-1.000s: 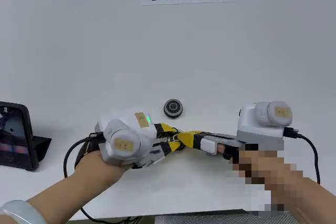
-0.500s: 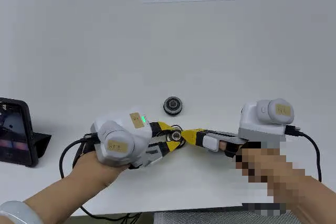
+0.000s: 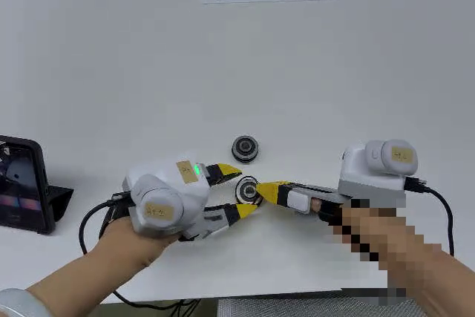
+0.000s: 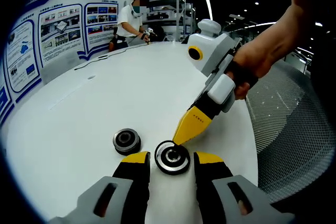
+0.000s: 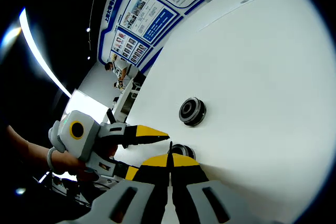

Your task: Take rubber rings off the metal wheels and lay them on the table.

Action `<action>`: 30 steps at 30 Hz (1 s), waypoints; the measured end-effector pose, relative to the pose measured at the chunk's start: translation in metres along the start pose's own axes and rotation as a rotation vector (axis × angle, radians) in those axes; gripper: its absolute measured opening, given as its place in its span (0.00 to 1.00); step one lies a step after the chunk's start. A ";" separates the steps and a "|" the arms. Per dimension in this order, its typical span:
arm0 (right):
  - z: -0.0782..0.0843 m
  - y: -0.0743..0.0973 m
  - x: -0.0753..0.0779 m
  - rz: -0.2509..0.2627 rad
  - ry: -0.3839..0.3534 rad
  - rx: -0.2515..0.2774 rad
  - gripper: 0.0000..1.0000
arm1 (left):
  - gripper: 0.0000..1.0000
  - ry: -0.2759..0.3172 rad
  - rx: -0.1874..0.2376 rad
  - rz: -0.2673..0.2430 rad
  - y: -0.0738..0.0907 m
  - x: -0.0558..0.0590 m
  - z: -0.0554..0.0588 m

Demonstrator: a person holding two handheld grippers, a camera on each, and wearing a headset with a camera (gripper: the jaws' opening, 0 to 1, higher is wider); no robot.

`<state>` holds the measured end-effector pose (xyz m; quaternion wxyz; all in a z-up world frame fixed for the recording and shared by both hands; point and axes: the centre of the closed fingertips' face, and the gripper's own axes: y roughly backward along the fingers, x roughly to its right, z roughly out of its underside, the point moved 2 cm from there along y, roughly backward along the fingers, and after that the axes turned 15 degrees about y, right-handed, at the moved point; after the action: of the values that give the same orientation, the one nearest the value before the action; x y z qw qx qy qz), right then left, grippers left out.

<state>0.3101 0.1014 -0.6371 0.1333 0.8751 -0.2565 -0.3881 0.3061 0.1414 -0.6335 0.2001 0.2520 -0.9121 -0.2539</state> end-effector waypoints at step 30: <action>-0.020 0.046 0.029 0.091 -0.059 0.118 0.02 | 0.56 0.076 0.044 -0.033 0.016 -0.008 0.009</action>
<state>0.3253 0.0479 -0.6221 0.0910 0.8571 -0.3222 -0.3916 0.3022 0.1610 -0.6338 0.2249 0.2809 -0.9049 -0.2271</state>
